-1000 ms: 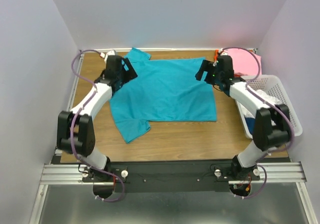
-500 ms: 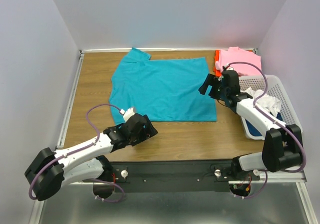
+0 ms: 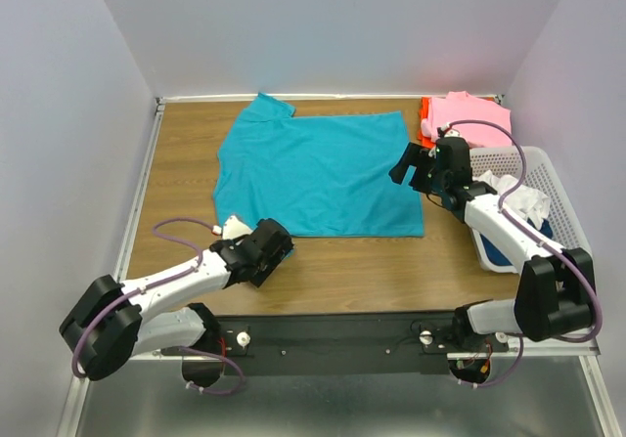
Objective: Fold and stack the t-shirts
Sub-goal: Fold the tshirt
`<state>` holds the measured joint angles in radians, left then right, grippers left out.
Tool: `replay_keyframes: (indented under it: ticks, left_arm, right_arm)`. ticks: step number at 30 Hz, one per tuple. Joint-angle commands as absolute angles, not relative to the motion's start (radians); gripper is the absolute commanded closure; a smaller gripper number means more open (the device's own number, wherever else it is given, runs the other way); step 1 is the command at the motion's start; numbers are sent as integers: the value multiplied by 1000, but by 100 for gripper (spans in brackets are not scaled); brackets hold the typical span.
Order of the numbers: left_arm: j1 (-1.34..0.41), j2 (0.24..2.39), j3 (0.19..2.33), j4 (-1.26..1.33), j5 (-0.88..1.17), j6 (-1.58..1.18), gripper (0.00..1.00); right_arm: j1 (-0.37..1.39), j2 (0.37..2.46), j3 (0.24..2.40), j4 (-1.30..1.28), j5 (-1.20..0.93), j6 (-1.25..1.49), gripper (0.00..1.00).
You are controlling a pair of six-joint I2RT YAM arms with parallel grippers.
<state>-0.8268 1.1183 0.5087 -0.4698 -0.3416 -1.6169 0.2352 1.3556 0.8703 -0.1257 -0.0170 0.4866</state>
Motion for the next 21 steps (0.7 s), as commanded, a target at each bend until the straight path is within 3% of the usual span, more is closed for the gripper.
replay_keyframes:
  ticks: [1, 10, 13, 14, 17, 21]
  left_arm:
    - [-721, 1079, 476, -603, -482, -1651, 15]
    - [-562, 1026, 443, -520, -488, -1499, 28]
    - [-560, 1072, 462, -518, -480, -1476, 48]
    - [-560, 1097, 466, -512, -476, -1461, 67]
    - [-560, 1135, 491, -500, -457, -1427, 92]
    - [-560, 1198, 520, -483, -446, -1391, 100]
  right_arm:
    - [232, 1325, 858, -129, -5, 472, 0]
    - [230, 1330, 856, -130, 57, 465, 0]
    - [230, 1336, 856, -129, 61, 469, 0]
    - [230, 1338, 854, -130, 60, 472, 0]
    - [232, 1335, 844, -130, 67, 486, 0]
    - [230, 1315, 821, -132, 86, 505, 0]
